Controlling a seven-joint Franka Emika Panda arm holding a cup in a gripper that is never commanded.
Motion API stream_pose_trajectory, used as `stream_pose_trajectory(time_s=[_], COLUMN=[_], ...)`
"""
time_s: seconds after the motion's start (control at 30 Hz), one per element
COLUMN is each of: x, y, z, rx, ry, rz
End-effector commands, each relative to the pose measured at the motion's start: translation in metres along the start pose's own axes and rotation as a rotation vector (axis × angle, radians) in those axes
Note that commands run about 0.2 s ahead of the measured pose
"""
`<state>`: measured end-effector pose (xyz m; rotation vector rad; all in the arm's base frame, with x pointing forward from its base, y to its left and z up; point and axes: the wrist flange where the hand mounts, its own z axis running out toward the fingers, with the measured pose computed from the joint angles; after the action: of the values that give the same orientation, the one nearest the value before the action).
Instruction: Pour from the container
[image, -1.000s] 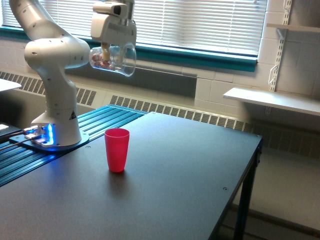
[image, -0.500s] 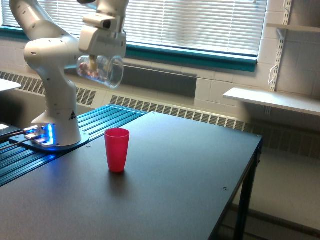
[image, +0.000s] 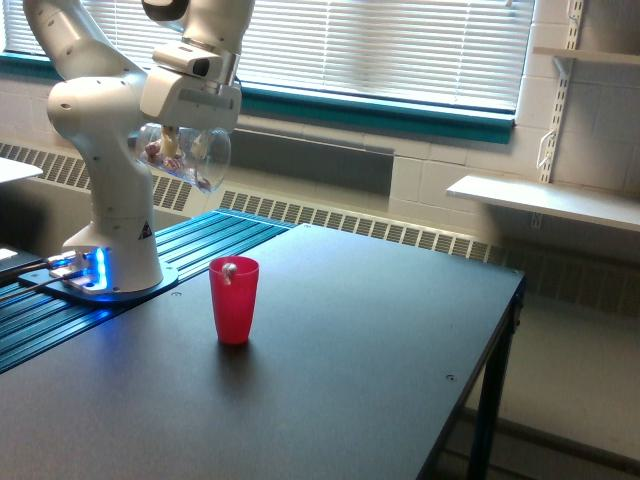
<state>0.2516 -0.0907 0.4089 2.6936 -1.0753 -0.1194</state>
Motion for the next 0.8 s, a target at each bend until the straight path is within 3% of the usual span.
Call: stream_pose_trajectory(time_s=[0.03,0.53,0.8], x=[0.0001,0.0015,0.0011], y=[-0.0003,-0.0007,-0.0032], z=[0.0038,0.0094,0.0087], rx=[-0.015,-0.055,-0.054], ry=[-0.014,-0.004,-0.01], rz=[-0.021,-0.048,-0.052])
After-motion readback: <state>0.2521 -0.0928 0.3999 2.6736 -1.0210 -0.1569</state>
